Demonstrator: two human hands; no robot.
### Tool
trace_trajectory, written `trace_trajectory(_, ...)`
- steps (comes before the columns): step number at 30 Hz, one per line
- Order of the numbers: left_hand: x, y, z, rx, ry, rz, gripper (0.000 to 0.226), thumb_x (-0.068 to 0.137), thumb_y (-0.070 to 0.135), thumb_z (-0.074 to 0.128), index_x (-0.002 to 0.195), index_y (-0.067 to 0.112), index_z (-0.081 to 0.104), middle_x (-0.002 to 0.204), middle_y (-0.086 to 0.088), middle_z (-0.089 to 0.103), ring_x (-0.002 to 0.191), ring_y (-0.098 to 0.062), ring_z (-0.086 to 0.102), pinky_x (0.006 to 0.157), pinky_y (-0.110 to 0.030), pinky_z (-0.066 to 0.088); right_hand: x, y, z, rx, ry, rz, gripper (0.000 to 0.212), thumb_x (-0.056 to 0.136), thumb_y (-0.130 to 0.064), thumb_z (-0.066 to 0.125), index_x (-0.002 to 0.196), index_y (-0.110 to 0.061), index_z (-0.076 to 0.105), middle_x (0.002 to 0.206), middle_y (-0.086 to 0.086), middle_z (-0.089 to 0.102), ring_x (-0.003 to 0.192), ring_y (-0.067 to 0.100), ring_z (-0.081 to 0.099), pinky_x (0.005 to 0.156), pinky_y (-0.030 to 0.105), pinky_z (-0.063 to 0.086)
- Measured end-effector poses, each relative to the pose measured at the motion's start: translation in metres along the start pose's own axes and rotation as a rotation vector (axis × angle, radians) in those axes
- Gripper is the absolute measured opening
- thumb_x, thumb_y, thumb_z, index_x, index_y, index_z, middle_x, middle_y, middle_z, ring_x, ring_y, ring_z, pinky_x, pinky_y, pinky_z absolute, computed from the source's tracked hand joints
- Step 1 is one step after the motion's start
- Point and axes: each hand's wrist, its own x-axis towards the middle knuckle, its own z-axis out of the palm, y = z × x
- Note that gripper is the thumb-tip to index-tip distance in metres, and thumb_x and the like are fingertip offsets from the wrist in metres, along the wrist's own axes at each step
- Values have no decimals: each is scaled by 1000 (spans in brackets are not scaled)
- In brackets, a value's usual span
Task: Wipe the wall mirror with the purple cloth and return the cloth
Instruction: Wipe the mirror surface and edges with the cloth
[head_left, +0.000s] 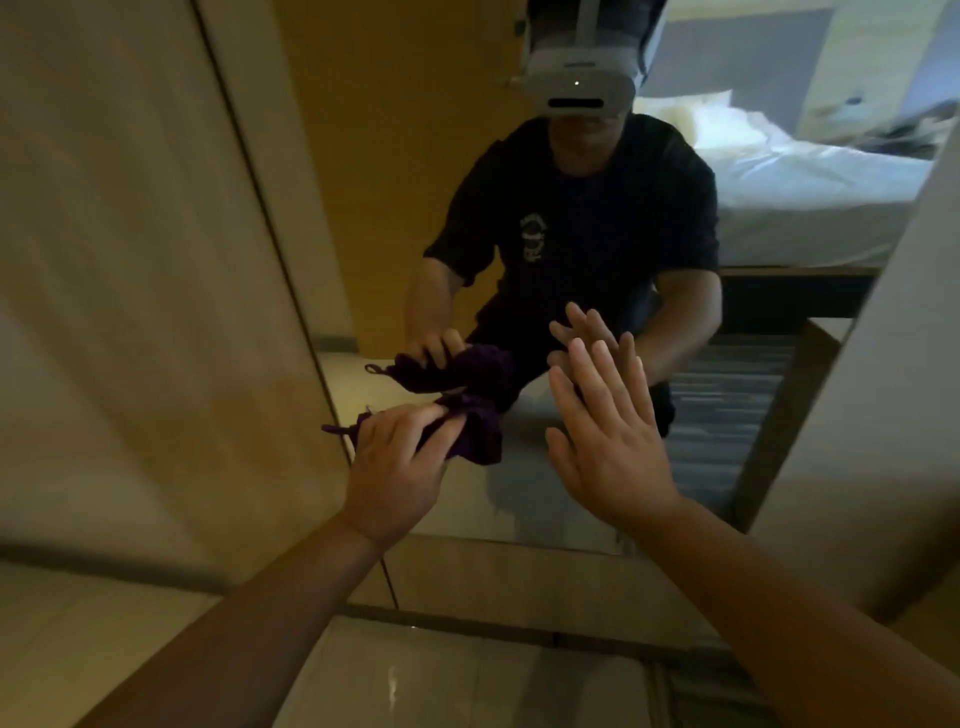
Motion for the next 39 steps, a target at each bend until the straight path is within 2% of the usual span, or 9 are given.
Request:
trace_trajectory(4,-18,-50,-6,48,51,5,34,93,14,71,126,14,62,118,-9,59,105,-32,58,85,-45,45,6,-28,41,-112,-18,-17,59,97,-33,47,148,-4,40,161,19,21,152,34,10,119,62,11)
trace_trajectory(8,-16,-86,-2,65,86,47,31,93,13,72,124,14,65,117,-11,63,103,-32,58,84,-45,44,7,-23,73,-301,0,-2,68,100,-39,42,156,-6,22,165,17,7,153,34,1,120,60,3)
trace_trajectory(10,-8,-96,2,79,132,74,29,93,13,73,121,15,67,114,-11,66,103,-31,58,83,-44,44,6,-18,82,-353,43,-21,68,102,-42,38,157,-6,20,164,17,6,153,34,0,121,59,0)
trace_trajectory(15,27,-107,10,39,300,154,28,93,16,74,120,17,66,114,-9,67,102,-28,61,84,-44,46,6,-17,87,-368,89,-13,72,102,-46,38,158,-8,12,166,13,-6,152,31,-7,121,55,-7)
trace_trajectory(18,37,-105,26,-1,339,203,30,94,19,73,122,19,64,119,-5,60,103,-26,61,86,-42,46,6,-17,87,-366,101,-10,73,102,-46,38,158,-10,9,166,12,-9,152,30,-9,121,53,-9)
trace_trajectory(23,-6,-96,62,15,373,203,35,89,19,78,122,23,64,120,-2,55,100,-23,59,81,-40,44,4,-15,90,-325,99,-13,74,102,-48,38,159,-14,3,165,7,-15,152,27,-13,120,51,-11)
trace_trajectory(28,-116,-86,107,-27,196,325,22,97,22,65,118,27,65,119,2,56,99,-20,57,84,-38,41,4,-13,96,-322,214,-21,83,97,-44,53,159,-15,7,166,5,-11,152,26,-8,120,54,-4)
trace_trajectory(34,-204,-61,133,-86,-15,217,21,99,16,53,114,29,58,117,4,52,101,-20,53,86,-36,39,7,-17,91,-307,167,10,79,99,-47,47,157,-13,7,164,7,-7,151,26,-14,118,59,-1)
trace_trajectory(39,-227,-46,117,-93,-236,159,38,84,13,53,119,26,58,118,0,54,101,-25,57,89,-39,40,8,-18,78,-284,105,21,75,100,-42,46,158,-12,9,163,15,7,152,26,-13,120,54,-7)
